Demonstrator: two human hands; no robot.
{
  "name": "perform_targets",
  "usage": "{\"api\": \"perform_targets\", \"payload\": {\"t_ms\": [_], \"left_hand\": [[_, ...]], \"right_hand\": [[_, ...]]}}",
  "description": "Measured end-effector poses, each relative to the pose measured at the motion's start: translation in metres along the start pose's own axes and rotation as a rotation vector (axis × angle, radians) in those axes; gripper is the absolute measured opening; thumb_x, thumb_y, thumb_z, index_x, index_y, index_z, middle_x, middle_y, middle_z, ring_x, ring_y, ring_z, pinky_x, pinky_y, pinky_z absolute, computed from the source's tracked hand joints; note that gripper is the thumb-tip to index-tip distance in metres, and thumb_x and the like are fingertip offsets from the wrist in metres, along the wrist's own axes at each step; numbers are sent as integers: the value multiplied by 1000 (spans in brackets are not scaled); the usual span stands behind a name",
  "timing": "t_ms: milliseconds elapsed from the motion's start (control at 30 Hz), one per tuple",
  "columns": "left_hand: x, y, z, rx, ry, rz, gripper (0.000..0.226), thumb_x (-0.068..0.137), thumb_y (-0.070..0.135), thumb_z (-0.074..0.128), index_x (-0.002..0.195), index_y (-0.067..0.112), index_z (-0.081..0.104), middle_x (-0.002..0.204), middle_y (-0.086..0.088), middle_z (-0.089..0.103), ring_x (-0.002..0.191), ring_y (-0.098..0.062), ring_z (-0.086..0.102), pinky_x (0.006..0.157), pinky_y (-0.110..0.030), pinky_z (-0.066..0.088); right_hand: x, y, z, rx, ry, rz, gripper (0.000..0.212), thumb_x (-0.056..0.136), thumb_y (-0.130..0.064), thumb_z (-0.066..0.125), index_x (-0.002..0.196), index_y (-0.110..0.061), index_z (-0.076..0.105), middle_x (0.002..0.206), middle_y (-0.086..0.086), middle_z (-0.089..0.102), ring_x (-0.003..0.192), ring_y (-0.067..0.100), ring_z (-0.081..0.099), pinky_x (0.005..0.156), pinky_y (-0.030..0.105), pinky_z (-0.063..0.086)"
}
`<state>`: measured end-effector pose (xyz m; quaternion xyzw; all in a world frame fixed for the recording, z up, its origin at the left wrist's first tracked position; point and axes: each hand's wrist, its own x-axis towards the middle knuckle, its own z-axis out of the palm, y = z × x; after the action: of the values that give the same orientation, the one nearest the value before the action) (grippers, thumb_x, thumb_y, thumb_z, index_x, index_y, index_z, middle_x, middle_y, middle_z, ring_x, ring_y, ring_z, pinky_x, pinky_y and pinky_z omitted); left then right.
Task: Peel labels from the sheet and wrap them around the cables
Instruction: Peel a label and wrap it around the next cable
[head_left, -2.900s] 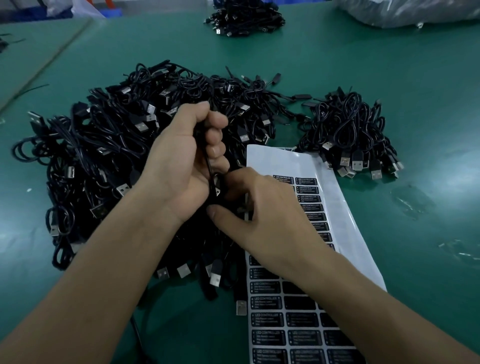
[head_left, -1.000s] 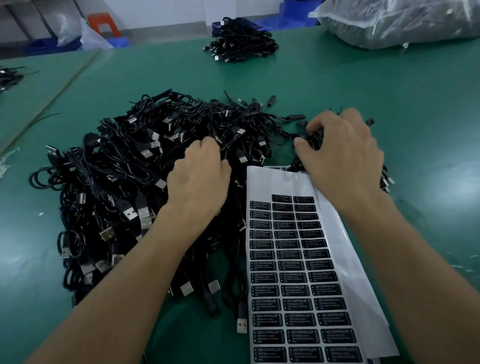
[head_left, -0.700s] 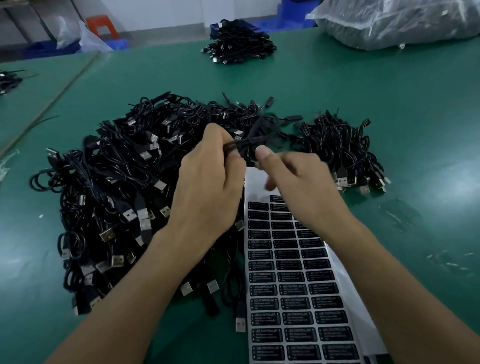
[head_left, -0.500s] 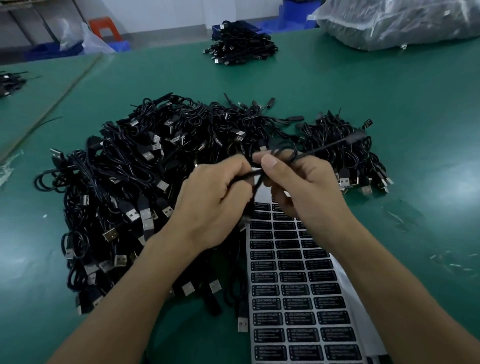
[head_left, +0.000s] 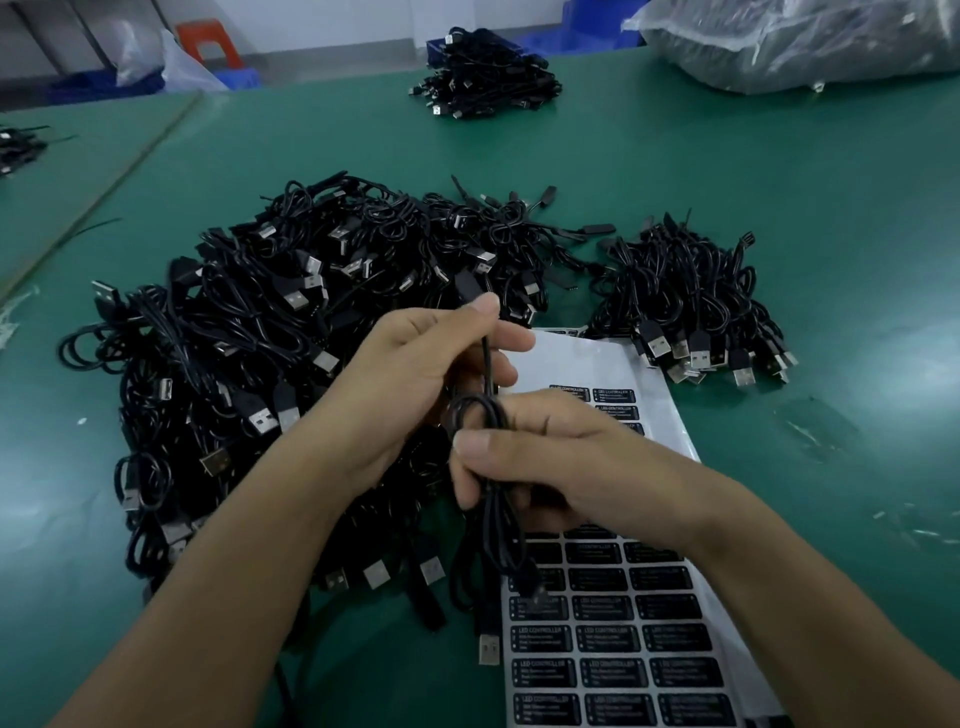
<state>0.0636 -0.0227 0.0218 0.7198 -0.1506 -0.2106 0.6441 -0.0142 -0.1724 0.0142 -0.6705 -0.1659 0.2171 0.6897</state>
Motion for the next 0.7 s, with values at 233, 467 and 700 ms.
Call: {"api": "perform_targets", "payload": {"t_ms": [233,467,700], "left_hand": [[2,4,-1,-193,174,-47,34,106,22,46,86,13,72,49,4,50,41,-8,43,38,-16,34],[5,-1,-14,-8,249,55,27,106,18,45,108,21,71,51,9,38,43,-4,33,40,-15,29],[6,-4,-12,-27,231,28,36,105,40,45,99,26,78,59,10,41,53,-3,35,45,-15,30]], "right_hand": [[6,10,8,-133,-57,0,20,102,-28,54,98,-18,71,70,-3,60,54,1,46,50,12,37],[3,12,-31,-270,757,-11,17,97,-28,58,88,-27,72,60,-9,64,46,6,46,42,20,36],[-2,28,-52,-884,792,179,50,97,-14,46,145,-29,48,148,-6,48,125,11,51,98,25,34]]}}
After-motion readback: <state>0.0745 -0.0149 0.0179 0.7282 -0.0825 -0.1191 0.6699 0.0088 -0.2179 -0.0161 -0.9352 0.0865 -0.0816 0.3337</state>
